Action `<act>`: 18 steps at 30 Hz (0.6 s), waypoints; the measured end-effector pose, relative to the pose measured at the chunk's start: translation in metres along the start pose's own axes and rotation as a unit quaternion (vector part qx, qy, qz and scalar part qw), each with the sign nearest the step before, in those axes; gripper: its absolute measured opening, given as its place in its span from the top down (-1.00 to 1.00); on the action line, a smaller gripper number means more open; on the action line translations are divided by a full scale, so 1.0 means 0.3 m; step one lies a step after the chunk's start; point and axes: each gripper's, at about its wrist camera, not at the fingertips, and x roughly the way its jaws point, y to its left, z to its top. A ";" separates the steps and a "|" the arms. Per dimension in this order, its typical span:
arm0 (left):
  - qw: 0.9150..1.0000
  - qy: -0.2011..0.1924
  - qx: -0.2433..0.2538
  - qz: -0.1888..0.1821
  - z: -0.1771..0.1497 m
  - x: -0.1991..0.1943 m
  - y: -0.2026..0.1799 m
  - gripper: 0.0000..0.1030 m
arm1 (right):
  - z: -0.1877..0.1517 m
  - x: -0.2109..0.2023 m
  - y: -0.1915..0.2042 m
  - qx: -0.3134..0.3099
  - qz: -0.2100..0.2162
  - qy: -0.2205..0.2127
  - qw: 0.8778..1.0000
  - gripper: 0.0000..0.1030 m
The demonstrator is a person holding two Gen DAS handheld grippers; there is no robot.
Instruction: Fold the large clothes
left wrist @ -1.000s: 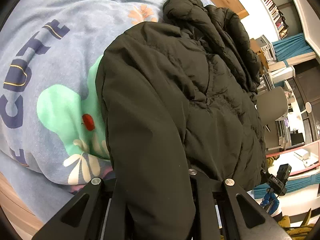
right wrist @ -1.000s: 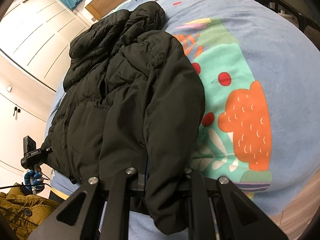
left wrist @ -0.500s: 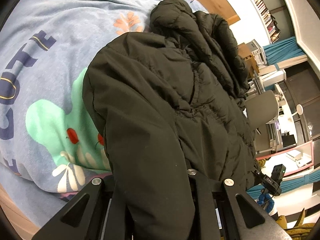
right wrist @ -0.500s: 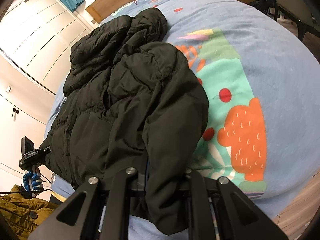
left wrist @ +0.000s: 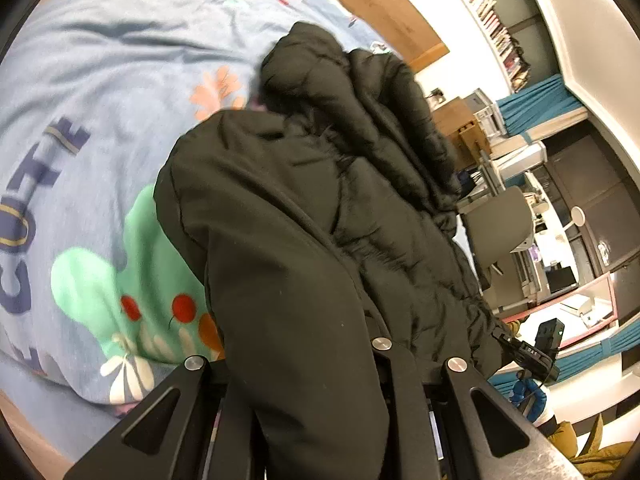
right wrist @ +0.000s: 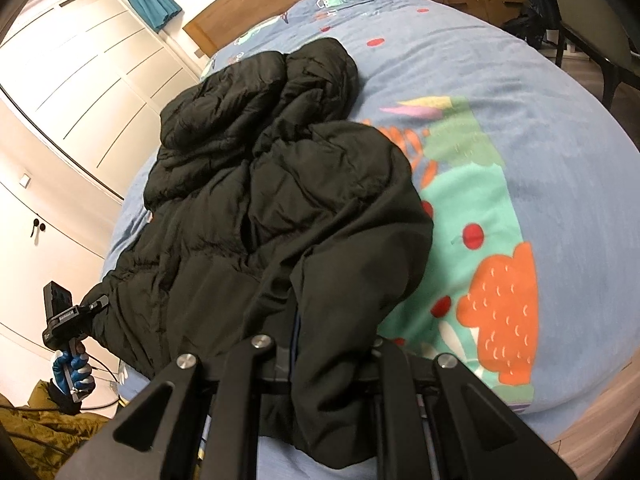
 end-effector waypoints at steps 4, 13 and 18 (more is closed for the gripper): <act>1.000 -0.010 0.013 -0.007 0.029 -0.015 -0.035 0.75 | 0.030 -0.013 0.037 -0.003 -0.001 -0.009 1.000 0.75; 0.999 -0.025 0.032 -0.007 0.066 -0.031 -0.093 0.75 | 0.067 -0.028 0.054 0.016 0.025 -0.029 0.999 0.75; 0.999 -0.029 0.035 -0.004 0.082 -0.032 -0.115 0.75 | 0.087 -0.041 0.061 0.018 0.033 -0.038 0.999 0.75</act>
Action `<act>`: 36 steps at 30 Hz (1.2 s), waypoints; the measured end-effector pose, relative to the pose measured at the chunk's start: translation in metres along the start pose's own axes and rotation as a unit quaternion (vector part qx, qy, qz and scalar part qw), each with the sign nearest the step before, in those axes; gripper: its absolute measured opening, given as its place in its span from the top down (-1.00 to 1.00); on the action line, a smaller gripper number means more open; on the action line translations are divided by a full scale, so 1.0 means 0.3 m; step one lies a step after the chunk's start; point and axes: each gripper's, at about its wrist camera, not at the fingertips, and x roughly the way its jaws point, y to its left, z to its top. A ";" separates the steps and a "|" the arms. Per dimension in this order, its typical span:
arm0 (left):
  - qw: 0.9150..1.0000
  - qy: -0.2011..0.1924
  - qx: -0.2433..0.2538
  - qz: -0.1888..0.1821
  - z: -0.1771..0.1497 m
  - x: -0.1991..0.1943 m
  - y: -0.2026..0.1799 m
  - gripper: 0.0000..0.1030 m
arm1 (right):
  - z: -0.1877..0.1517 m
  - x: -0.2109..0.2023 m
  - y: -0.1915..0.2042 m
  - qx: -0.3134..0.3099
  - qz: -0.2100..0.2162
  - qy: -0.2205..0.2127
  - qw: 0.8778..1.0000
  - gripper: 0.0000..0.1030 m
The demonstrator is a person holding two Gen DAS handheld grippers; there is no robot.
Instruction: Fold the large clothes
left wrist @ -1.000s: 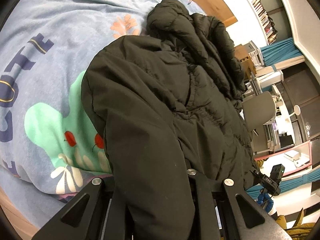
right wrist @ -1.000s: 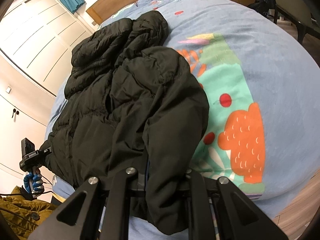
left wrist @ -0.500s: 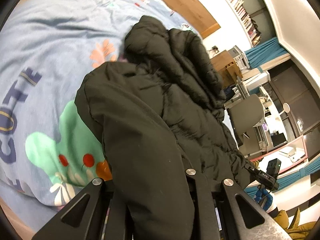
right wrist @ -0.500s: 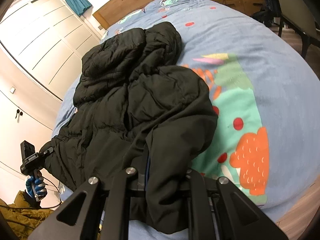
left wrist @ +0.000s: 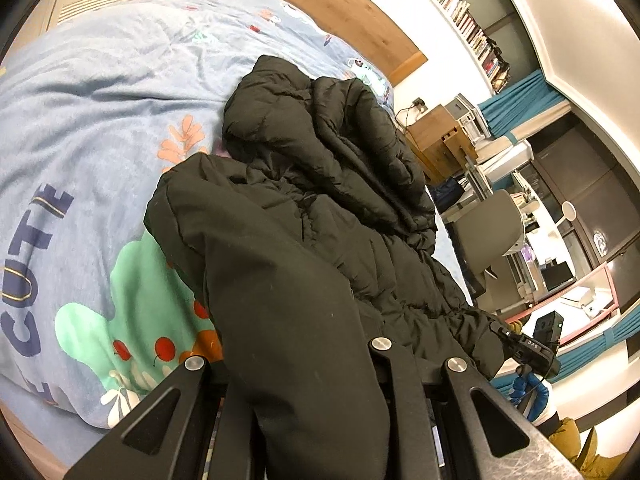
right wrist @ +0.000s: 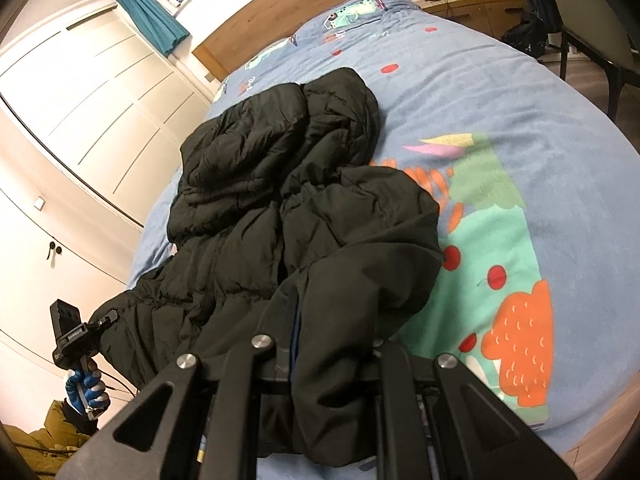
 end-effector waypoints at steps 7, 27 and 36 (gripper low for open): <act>1.000 -0.014 0.003 -0.001 0.053 -0.010 -0.029 0.75 | 0.047 -0.005 0.007 0.005 0.016 -0.012 1.000 0.75; 0.996 -0.072 0.052 -0.010 0.460 -0.015 -0.191 0.74 | 0.408 -0.042 0.068 0.028 0.053 -0.092 0.994 0.75; 0.994 -0.102 0.021 -0.024 0.751 0.065 -0.158 0.74 | 0.698 -0.007 0.055 0.067 0.060 -0.147 0.985 0.75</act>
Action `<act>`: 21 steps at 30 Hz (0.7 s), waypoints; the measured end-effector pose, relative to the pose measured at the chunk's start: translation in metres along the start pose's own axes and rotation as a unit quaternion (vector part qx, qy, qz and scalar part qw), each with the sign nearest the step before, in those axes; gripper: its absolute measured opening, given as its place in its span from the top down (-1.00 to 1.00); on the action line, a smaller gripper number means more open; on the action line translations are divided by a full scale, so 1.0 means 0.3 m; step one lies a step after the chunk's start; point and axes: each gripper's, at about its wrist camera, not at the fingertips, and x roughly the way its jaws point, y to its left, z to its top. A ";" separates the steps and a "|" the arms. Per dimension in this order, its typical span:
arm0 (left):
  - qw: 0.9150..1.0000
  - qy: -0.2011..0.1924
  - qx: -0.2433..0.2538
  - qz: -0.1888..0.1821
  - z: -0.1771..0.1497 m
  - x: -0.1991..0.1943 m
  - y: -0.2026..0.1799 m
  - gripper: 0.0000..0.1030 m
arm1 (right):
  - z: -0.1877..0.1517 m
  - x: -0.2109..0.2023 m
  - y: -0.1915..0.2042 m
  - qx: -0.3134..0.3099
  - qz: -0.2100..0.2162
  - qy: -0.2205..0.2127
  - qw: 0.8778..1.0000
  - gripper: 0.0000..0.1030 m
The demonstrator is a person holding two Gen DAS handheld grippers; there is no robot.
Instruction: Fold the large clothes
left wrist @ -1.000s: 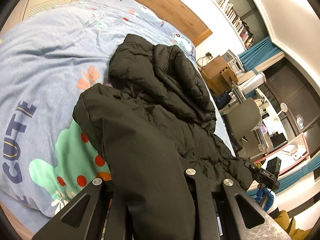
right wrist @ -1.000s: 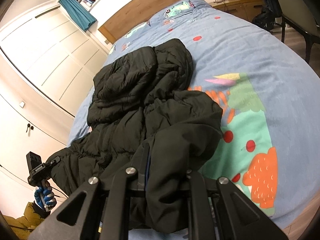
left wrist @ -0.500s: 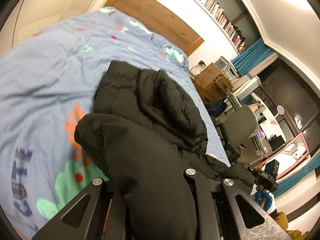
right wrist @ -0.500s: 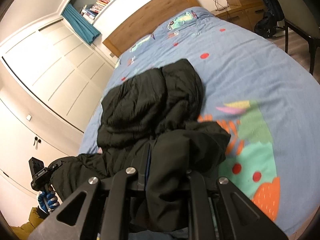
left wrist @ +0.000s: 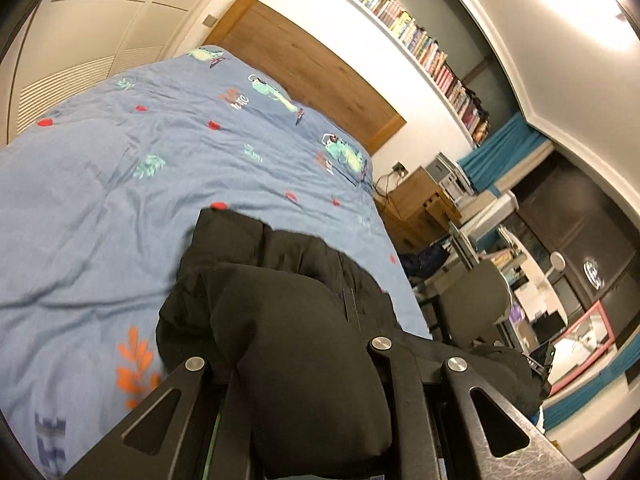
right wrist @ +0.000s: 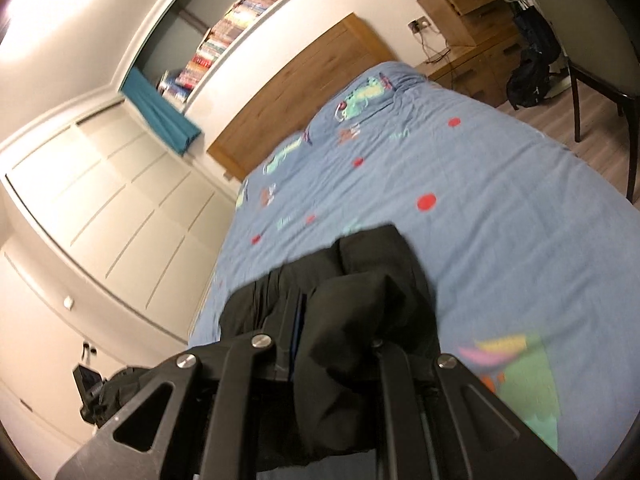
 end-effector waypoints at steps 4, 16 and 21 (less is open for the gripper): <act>1.000 0.004 -0.008 0.023 0.089 0.111 0.034 0.73 | 0.113 0.144 -0.015 0.016 -0.015 -0.005 1.000 0.76; 0.994 0.037 -0.052 0.084 0.345 0.578 0.235 0.61 | 0.331 0.691 -0.151 0.063 -0.080 0.016 0.995 0.76; 0.990 0.053 -0.089 0.091 0.376 0.754 0.355 0.51 | 0.351 0.874 -0.244 0.086 -0.108 0.028 0.990 0.76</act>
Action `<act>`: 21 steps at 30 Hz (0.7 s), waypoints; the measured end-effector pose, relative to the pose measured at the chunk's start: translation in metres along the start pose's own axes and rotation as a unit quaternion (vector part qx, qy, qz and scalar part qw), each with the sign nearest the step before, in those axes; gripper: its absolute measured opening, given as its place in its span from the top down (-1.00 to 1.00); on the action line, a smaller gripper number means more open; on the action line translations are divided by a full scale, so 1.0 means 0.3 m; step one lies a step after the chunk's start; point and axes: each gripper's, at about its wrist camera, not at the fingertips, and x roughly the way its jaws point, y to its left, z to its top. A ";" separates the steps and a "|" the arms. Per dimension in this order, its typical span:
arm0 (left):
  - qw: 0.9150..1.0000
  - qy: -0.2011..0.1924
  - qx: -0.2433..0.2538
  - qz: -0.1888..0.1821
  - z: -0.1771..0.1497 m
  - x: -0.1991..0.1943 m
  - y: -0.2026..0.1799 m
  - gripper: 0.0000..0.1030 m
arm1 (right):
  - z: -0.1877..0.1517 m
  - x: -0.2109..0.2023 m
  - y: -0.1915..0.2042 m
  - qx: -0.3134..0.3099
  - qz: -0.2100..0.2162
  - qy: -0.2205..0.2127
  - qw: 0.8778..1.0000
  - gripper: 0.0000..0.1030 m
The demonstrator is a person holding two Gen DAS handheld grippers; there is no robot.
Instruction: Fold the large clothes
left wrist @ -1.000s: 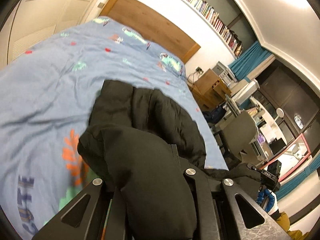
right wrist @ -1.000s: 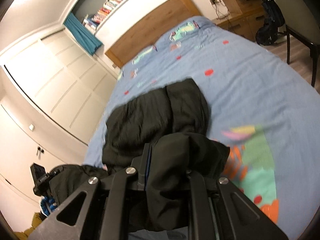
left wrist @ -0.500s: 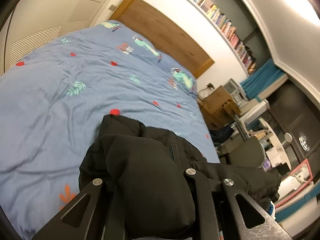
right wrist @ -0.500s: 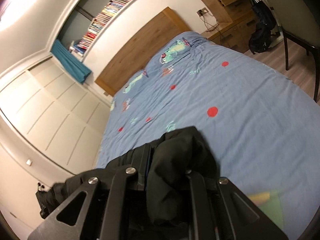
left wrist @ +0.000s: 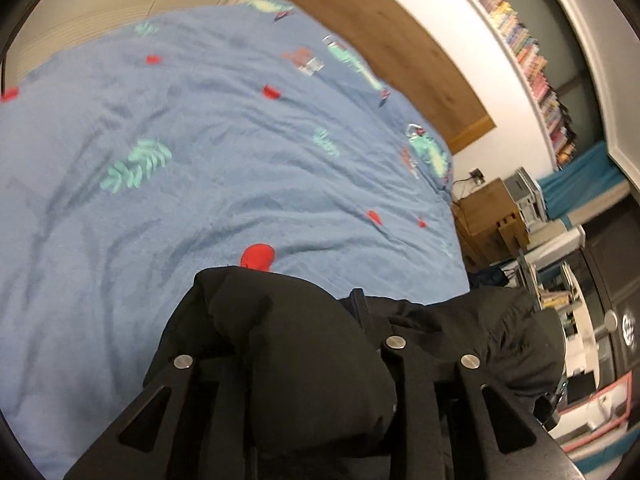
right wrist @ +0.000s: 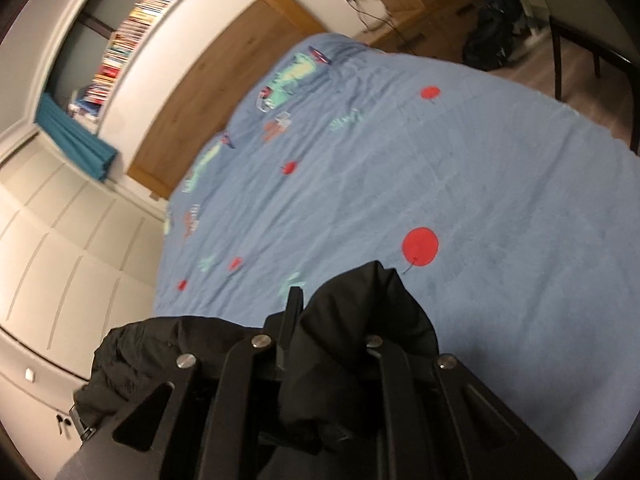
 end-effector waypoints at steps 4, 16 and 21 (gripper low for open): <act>1.000 0.016 0.000 0.001 0.005 0.115 0.034 0.48 | 0.003 0.147 -0.051 0.014 -0.017 0.016 1.000 0.76; 0.995 0.008 -0.043 -0.093 0.025 0.082 0.081 -0.37 | -0.021 0.243 -0.161 0.073 0.044 0.027 0.996 0.27; 0.993 -0.021 -0.049 -0.102 0.067 -0.035 0.022 -0.79 | 0.013 0.147 -0.108 0.060 0.062 0.006 0.996 -0.06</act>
